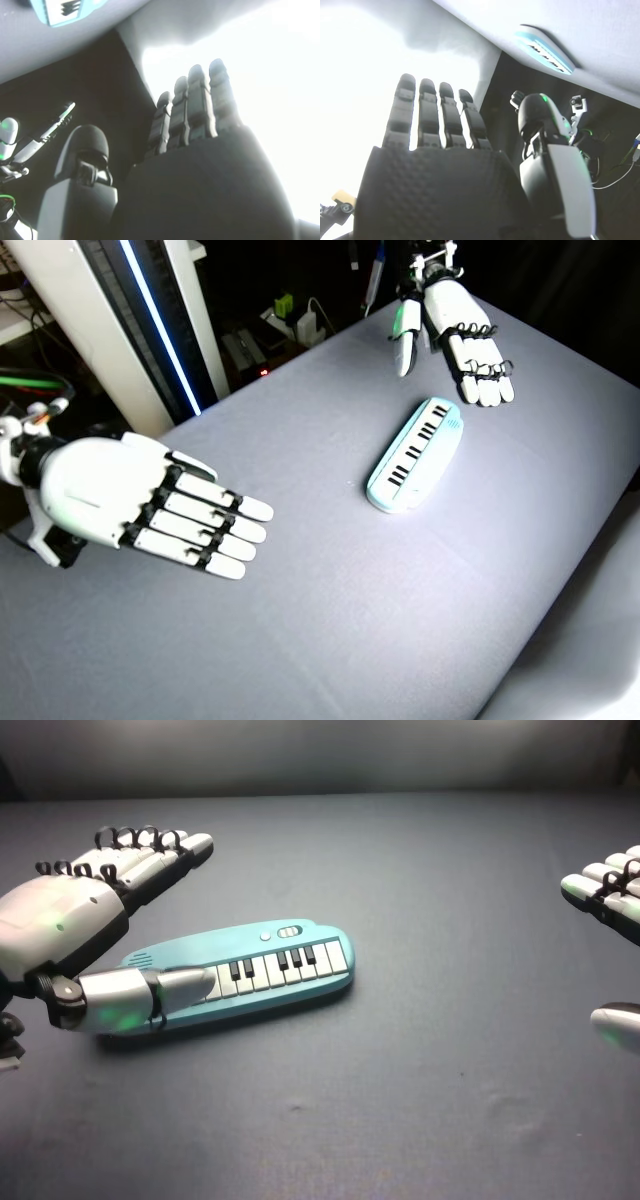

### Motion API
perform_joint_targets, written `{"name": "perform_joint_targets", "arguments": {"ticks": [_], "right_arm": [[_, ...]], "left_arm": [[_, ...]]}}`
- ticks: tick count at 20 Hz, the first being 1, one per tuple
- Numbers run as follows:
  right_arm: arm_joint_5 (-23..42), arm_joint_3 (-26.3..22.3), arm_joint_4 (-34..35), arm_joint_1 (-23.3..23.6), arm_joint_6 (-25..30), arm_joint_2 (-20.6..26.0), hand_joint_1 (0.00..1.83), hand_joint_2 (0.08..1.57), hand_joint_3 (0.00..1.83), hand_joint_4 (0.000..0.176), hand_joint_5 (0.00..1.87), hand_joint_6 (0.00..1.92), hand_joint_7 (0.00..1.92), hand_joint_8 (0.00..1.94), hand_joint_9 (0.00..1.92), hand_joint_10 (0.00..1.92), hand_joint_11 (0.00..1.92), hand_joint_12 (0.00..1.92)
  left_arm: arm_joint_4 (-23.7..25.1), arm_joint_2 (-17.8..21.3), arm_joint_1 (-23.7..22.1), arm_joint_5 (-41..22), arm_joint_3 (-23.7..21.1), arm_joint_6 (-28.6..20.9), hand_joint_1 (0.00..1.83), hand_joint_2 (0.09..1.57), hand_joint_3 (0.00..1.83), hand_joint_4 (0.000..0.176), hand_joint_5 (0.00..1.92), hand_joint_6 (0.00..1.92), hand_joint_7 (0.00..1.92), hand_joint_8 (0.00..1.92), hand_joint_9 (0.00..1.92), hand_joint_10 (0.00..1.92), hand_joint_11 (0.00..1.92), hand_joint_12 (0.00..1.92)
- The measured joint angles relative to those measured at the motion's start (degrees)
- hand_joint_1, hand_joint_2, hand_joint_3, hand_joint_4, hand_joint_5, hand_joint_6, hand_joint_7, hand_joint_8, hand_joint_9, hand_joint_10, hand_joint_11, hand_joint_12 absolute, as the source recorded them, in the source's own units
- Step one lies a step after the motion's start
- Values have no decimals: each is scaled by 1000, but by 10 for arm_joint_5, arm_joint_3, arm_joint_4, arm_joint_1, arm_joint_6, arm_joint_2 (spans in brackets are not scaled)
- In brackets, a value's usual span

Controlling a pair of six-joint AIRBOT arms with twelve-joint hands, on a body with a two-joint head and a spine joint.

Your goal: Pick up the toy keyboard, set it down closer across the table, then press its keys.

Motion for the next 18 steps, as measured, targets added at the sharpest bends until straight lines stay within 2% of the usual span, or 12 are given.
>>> {"name": "perform_joint_targets", "arguments": {"ticks": [1, 2, 4, 6, 8, 9, 11, 12, 13, 17, 18], "right_arm": [[0, 0, 0, 0, 0, 0, 161, 1295, 10, 0, 0, 0, 0, 0, 0, 0, 0, 0], [0, 0, 1, 0, 0, 0, 187, 1291, 6, 0, 0, 0, 0, 0, 0, 0, 0, 0], [0, 0, 2, 0, 0, 0, 206, 1287, 2, 0, 0, 0, 0, 0, 0, 0, 0, 0], [0, 0, 4, 0, 0, 0, 227, 1291, 3, 0, 0, 0, 0, 0, 0, 0, 0, 0], [1, 0, 6, -1, 0, 0, 203, 1298, 4, 0, 0, 0, 0, 0, 0, 0, 0, 0], [0, 0, 8, -1, 0, 0, 201, 1301, 5, 0, 0, 0, 0, 0, 0, 0, 0, 0], [0, 0, 10, -2, 0, 0, 187, 1299, 3, 0, 0, 0, 0, 0, 0, 0, 0, 0], [0, 0, 11, -2, 0, 0, 221, 1297, 1, 0, 0, 0, 0, 0, 0, 0, 0, 0], [0, 0, 11, -2, 0, 0, 196, 1298, 2, 0, 0, 0, 0, 0, 0, 0, 0, 0], [2, 0, 15, -5, -1, 0, 208, 1297, 0, 0, 0, 0, 0, 0, 0, 0, 0, 0], [2, 0, 15, -6, -1, 0, 213, 1299, 1, 0, 0, 0, 0, 0, 0, 0, 0, 0]], "left_arm": [[0, 0, 0, 2, 0, 0, 521, 1153, 9, 68, 0, 0, 0, 0, 0, 0, 0, 0], [-1, 0, 0, 3, 0, 0, 563, 1144, 3, 75, 0, 0, 0, 0, 0, 0, 0, 0], [1, 0, 0, 7, 4, -1, 614, 1125, 0, 68, 0, 0, 0, 0, 0, 0, 0, 0], [0, -13, -17, 48, 27, 1, 637, 1073, 0, 75, 0, 0, 0, 0, 0, 0, 0, 0], [4, -23, -39, 101, 47, 13, 650, 1048, 0, 65, 0, 0, 0, 0, 0, 0, 0, 0], [12, -30, -53, 136, 59, 16, 683, 999, 0, 74, 0, 0, 0, 0, 0, 0, 0, 0], [26, -45, -75, 188, 80, 19, 673, 974, 0, 84, 0, 0, 0, 0, 0, 0, 0, 0], [26, -56, -83, 210, 91, 25, 678, 958, 0, 83, 0, 0, 0, 0, 0, 0, 0, 0], [26, -69, -92, 235, 107, 27, 676, 957, 0, 92, 0, 0, 0, 0, 0, 0, 0, 0], [12, -105, -103, 299, 149, 32, 725, 931, 0, 92, 0, 0, 0, 0, 0, 0, 0, 0], [6, -112, -106, 316, 157, 33, 742, 937, 0, 98, 0, 0, 0, 0, 0, 0, 0, 0]]}}
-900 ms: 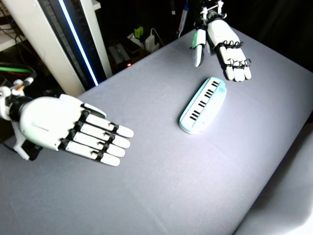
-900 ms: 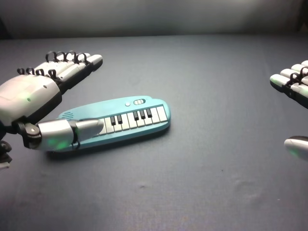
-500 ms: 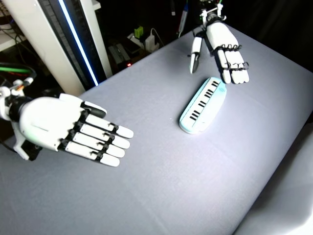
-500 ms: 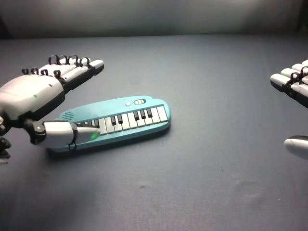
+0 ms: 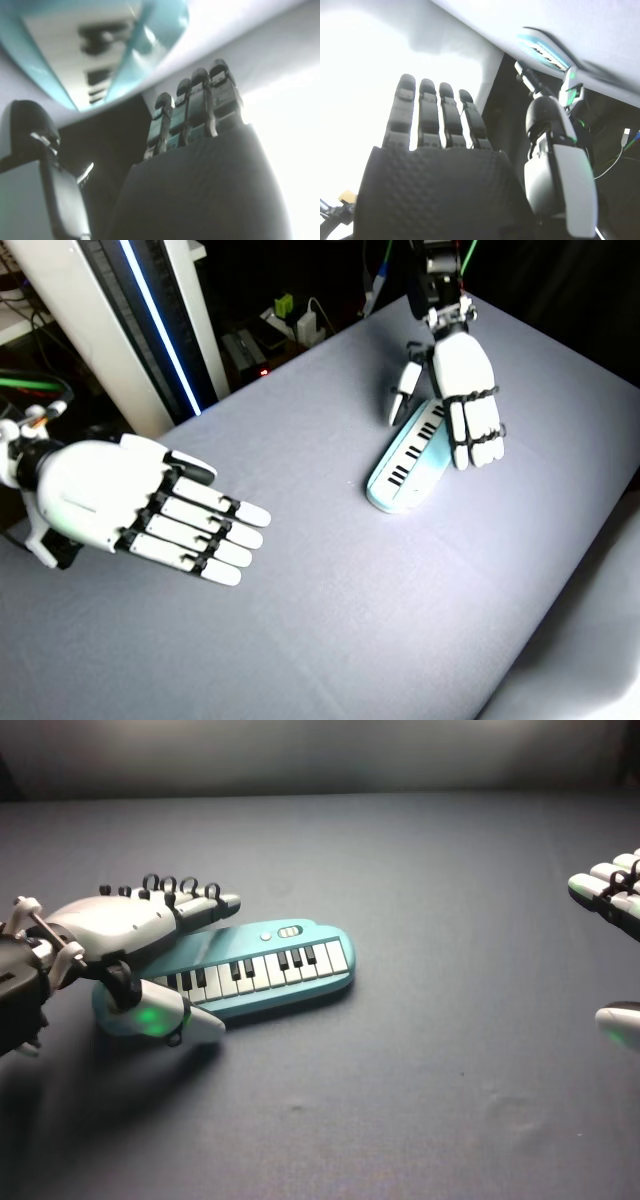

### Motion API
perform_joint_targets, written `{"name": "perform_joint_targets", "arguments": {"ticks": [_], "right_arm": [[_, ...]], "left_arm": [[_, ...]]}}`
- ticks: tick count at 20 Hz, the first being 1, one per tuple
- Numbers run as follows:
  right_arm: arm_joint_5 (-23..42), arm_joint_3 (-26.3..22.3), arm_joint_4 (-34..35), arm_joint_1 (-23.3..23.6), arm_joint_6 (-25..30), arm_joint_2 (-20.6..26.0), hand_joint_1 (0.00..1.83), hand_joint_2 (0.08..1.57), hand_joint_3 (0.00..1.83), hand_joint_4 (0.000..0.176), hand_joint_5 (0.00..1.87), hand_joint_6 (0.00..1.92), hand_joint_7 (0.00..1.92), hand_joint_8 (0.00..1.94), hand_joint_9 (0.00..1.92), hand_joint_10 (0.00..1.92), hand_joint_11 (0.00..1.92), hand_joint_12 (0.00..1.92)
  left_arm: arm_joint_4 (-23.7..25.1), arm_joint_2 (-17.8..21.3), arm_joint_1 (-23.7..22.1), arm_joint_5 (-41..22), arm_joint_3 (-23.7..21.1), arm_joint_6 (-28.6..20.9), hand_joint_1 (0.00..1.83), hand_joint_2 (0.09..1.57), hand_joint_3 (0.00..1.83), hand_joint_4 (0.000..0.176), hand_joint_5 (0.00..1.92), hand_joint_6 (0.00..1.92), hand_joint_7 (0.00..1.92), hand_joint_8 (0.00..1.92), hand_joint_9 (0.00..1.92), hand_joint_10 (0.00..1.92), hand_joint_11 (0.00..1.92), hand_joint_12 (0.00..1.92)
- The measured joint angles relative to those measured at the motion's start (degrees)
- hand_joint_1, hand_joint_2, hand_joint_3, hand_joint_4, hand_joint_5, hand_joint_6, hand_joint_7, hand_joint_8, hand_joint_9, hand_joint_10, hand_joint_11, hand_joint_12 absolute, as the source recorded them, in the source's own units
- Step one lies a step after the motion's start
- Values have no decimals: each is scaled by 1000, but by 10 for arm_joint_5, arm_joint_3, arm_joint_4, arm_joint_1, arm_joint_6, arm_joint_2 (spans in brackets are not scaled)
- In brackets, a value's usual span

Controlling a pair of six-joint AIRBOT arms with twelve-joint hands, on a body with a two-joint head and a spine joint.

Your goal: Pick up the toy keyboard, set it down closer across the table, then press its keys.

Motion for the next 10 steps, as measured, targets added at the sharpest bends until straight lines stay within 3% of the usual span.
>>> {"name": "perform_joint_targets", "arguments": {"ticks": [1, 5, 6, 7, 8, 9, 10], "right_arm": [[0, 0, -1, 0, 0, 0, 195, 1300, 1, 0, 0, 0, 0, 0, 0, 0, 0, 0], [2, 0, 1, -2, 1, 0, 257, 1315, 4, 0, 0, 0, 0, 0, 0, 0, 0, 0], [2, 0, 2, -2, 1, 0, 242, 1313, 3, 0, 0, 0, 0, 0, 0, 0, 0, 0], [2, 0, 2, -2, 2, 0, 238, 1313, 3, 0, 0, 0, 0, 0, 0, 0, 0, 0], [2, 0, 1, -2, 2, -1, 277, 1313, 1, 0, 0, 0, 0, 0, 0, 0, 0, 0], [2, 0, 1, -2, 3, 0, 302, 1309, 0, 0, 0, 0, 0, 0, 0, 0, 0, 0], [2, 0, 1, -2, 3, 0, 302, 1309, 0, 0, 0, 0, 0, 0, 0, 0, 0, 0]], "left_arm": [[-4, -6, -2, 7, 7, 0, 750, 946, 0, 110, 0, 0, 0, 0, 0, 0, 0, 0], [-16, -18, -8, 18, 19, -3, 849, 963, 3, 113, 0, 0, 0, 0, 0, 0, 10, 5], [-17, -18, -8, 18, 19, -3, 881, 1072, 0, 116, 0, 0, 0, 0, 0, 0, 1, 591], [-18, -19, -8, 17, 19, -3, 904, 1045, 0, 116, 0, 0, 0, 0, 0, 0, 0, 901], [-16, -19, -9, 11, 19, 0, 1125, 1120, 0, 48, 186, 71, 140, 27, 223, 93, 0, 1391], [-19, -19, -13, 2, 19, -6, 1278, 1130, 2, 0, 376, 176, 374, 28, 438, 347, 209, 1571], [-20, -19, -14, 1, 19, -9, 1278, 1130, 2, 0, 376, 176, 374, 28, 438, 347, 209, 1571]]}}
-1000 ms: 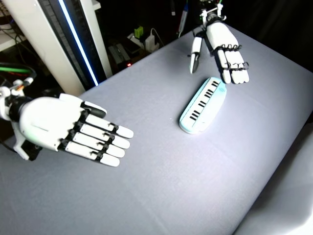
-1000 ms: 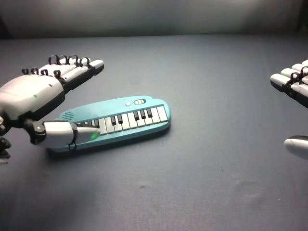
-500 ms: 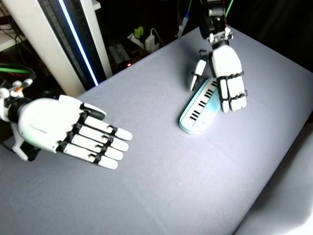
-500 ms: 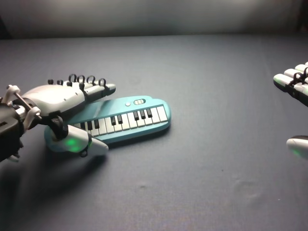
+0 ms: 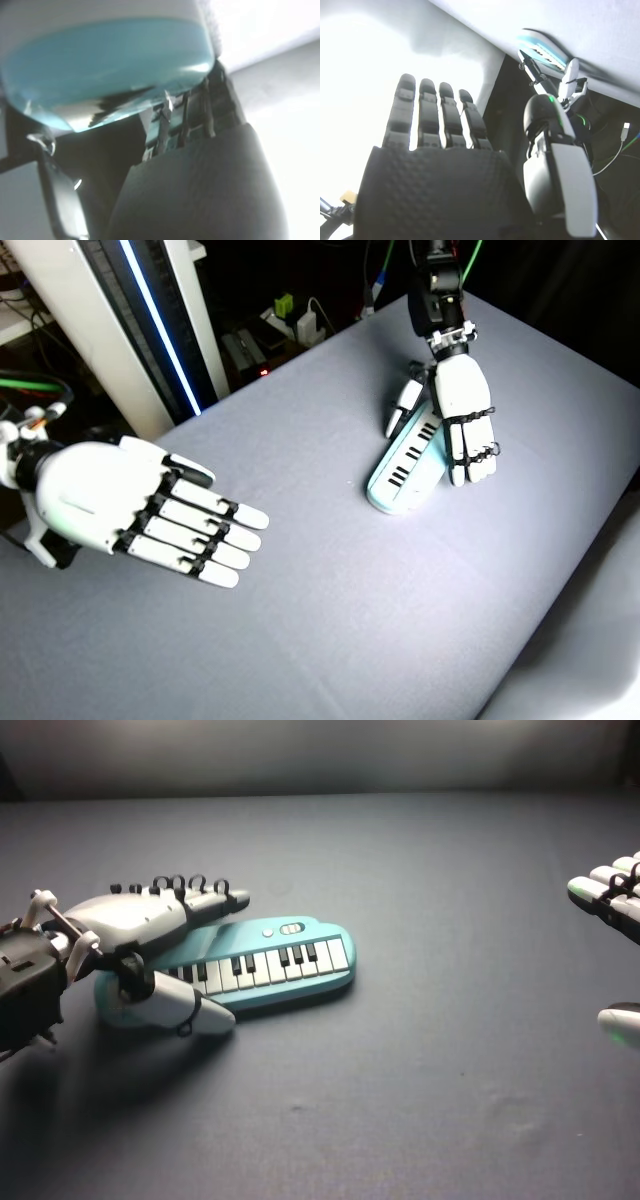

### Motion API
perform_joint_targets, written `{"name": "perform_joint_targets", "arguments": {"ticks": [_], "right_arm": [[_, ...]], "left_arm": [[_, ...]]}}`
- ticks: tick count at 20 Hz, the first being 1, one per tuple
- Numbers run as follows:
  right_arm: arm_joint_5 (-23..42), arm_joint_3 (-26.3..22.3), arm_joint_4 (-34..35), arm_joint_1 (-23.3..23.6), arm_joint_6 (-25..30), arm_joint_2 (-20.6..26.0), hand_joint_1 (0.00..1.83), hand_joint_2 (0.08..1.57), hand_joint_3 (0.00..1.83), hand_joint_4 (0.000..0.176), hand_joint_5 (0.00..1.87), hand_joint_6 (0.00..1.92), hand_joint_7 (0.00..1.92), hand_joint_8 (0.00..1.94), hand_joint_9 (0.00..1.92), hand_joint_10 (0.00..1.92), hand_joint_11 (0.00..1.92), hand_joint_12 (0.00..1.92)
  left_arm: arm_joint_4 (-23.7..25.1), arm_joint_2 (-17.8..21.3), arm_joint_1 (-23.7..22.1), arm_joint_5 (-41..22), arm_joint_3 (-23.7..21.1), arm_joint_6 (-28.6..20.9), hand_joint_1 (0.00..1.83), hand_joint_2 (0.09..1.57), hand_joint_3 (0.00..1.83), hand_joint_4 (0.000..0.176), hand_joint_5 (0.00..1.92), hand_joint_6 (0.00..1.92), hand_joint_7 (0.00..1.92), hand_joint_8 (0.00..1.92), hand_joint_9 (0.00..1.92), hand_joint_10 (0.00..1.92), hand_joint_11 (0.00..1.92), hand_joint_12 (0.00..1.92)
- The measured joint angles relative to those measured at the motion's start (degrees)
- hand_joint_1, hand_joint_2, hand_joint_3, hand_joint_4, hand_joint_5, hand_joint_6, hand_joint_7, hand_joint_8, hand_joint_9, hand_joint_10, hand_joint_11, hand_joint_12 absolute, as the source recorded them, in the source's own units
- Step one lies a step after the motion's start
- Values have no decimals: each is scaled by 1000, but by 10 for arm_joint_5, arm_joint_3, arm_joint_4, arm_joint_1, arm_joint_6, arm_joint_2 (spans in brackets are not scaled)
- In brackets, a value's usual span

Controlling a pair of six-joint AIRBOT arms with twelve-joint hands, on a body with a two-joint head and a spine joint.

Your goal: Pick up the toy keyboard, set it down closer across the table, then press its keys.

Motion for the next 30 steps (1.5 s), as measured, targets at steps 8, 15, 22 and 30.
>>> {"name": "perform_joint_targets", "arguments": {"ticks": [8, 15, 22, 30], "right_arm": [[1, 0, 1, 0, 0, 0, 329, 1324, 2, 0, 0, 0, 0, 0, 0, 0, 0, 0], [4, 0, 5, 0, 2, 0, 298, 1318, 0, 0, 0, 0, 0, 0, 0, 0, 0, 0], [23, 0, 5, -1, 17, 0, 316, 1312, 0, 6, 0, 0, 0, 0, 0, 0, 0, 0], [75, -12, -13, -8, 44, 16, 113, 1346, 10, 12, 0, 0, 0, 0, 0, 0, 0, 0]], "left_arm": [[4, -1, 0, -10, 0, 4, 1412, 1124, 0, 0, 220, 939, 557, 141, 483, 1329, 536, 1647], [35, 10, -4, -19, -22, -8, 1486, 1112, 0, 0, 187, 991, 236, 1119, 463, 1634, 540, 1847], [172, 5, -30, -35, -43, -86, 1268, 1116, 0, 0, 46, 1223, 55, 1436, 153, 1636, 204, 1900], [311, -81, -96, -28, -11, -170, 1302, 1144, 1, 0, 139, 1095, 121, 1402, 260, 1730, 406, 1918]]}}
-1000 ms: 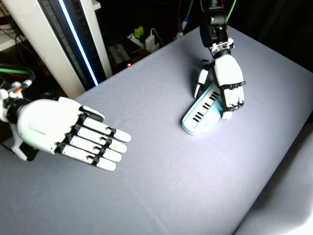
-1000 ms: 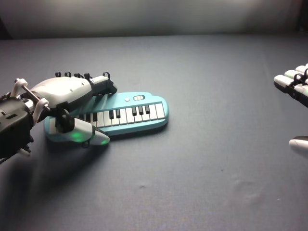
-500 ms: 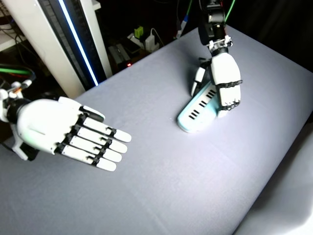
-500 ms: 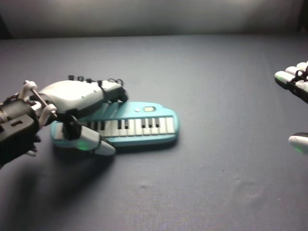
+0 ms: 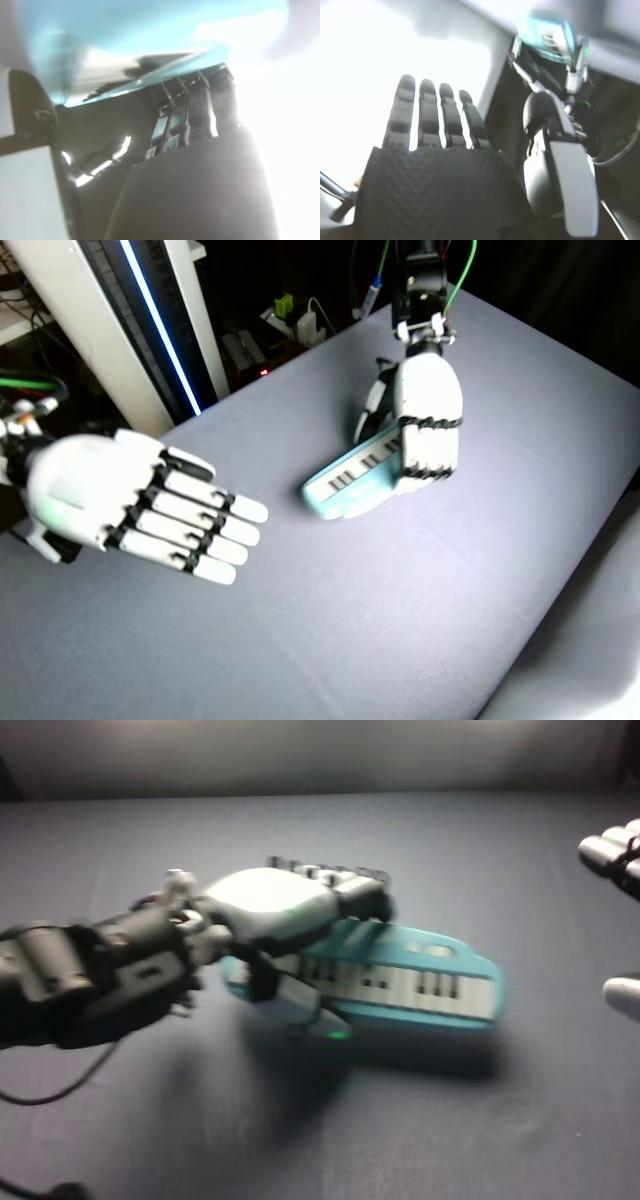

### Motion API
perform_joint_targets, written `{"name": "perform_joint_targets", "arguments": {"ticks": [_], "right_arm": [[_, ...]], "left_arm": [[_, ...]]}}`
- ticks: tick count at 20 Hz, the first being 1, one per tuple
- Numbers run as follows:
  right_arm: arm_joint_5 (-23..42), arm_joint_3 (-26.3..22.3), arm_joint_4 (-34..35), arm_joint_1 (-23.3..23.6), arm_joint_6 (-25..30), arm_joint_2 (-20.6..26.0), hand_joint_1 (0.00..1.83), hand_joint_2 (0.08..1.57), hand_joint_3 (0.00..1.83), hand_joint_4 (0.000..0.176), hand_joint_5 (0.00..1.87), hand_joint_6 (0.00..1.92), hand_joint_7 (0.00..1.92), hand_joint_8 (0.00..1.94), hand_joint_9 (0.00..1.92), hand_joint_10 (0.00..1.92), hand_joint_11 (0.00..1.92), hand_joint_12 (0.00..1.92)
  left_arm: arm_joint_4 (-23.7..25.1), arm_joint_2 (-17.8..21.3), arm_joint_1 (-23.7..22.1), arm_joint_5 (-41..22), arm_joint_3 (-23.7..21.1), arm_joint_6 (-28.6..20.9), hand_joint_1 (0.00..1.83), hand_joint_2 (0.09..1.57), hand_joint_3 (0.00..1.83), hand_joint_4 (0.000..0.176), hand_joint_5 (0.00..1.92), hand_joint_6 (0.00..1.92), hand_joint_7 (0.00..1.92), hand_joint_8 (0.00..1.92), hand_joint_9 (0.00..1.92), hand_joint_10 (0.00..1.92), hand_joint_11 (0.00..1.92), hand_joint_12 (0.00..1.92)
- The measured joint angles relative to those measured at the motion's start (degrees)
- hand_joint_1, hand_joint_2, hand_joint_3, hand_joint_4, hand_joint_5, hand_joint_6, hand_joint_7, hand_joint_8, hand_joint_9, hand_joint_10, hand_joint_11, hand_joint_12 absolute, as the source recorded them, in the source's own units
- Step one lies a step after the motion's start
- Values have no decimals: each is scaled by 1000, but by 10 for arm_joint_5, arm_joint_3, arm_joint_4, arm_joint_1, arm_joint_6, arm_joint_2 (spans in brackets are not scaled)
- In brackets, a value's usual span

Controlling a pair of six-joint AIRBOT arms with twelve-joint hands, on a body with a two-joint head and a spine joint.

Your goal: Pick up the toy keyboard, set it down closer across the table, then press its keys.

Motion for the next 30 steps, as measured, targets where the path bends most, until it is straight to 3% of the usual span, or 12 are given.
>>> {"name": "perform_joint_targets", "arguments": {"ticks": [8, 11, 13, 14, 15, 16, 18, 20, 22, 23, 28, 30], "right_arm": [[29, 0, -26, 0, 23, 1, 0, 1305, 0, 40, 0, 0, 0, 0, 0, 0, 0, 0], [32, 0, -31, 0, 28, 1, 0, 1318, 0, 49, 0, 0, 0, 0, 0, 0, 0, 0], [32, 0, -33, 0, 29, 1, 0, 1319, 0, 51, 0, 0, 0, 0, 0, 0, 0, 0], [34, 0, -35, 0, 30, 1, 0, 1317, 0, 51, 0, 0, 0, 0, 0, 0, 0, 0], [34, 0, -35, 0, 30, 1, 0, 1316, 0, 51, 0, 0, 0, 0, 0, 0, 0, 0], [35, 0, -37, 0, 32, 1, 0, 1327, 2, 51, 0, 0, 0, 0, 0, 0, 0, 0], [36, 0, -40, 0, 32, 1, 0, 1327, 1, 61, 0, 0, 0, 0, 0, 0, 0, 0], [36, -1, -40, 0, 32, 1, 23, 1330, 2, 73, 0, 0, 0, 0, 0, 0, 0, 0], [35, -2, -44, 0, 33, 1, 24, 1322, 0, 95, 0, 0, 0, 0, 0, 0, 0, 0], [32, -2, -50, 0, 33, 1, 39, 1331, 2, 75, 0, 0, 0, 0, 0, 0, 0, 0], [-8, 5, -68, 16, 31, -10, 4, 1353, 7, 29, 0, 0, 0, 0, 0, 0, 0, 0], [-56, 16, -75, 45, 10, -26, 63, 1351, 1, 29, 0, 0, 0, 0, 0, 0, 0, 0]], "left_arm": [[52, -106, -44, 53, 73, -39, 1233, 1174, 2, 19, 80, 1101, 147, 1006, 232, 1263, 380, 1607], [50, -133, -50, 77, 92, -46, 1012, 1149, 0, 26, 157, 235, 193, 119, 135, 390, 9, 1328], [51, -138, -52, 83, 97, -48, 998, 1143, 0, 28, 215, 36, 218, 8, 207, 155, 0, 1277], [51, -138, -53, 87, 97, -48, 785, 1063, 0, 110, 42, 6, 43, 1, 41, 30, 0, 1068], [51, -138, -53, 89, 97, -48, 738, 1046, 0, 126, 8, 0, 8, 0, 7, 5, 0, 948], [50, -137, -53, 87, 97, -51, 683, 1012, 6, 160, 1, 0, 1, 0, 1, 0, 0, 264], [50, -122, -53, 70, 80, -52, 578, 983, 0, 175, 0, 0, 0, 0, 0, 0, 0, 10], [52, -97, -53, 47, 62, -52, 519, 1033, 20, 159, 0, 0, 0, 0, 0, 0, 0, 0], [52, -58, -48, 19, 42, -51, 571, 1214, 12, 71, 0, 0, 0, 0, 0, 0, 0, 0], [42, -33, -43, 13, 28, -41, 585, 1256, 22, 33, 0, 0, 0, 0, 0, 0, 0, 0], [-101, 94, 18, -38, -35, 51, 700, 1326, 18, 57, 42, 12, 0, 0, 0, 0, 0, 0], [-159, 134, 49, -94, -65, 79, 613, 1349, 15, 31, 58, 10, 0, 0, 0, 0, 0, 0]]}}
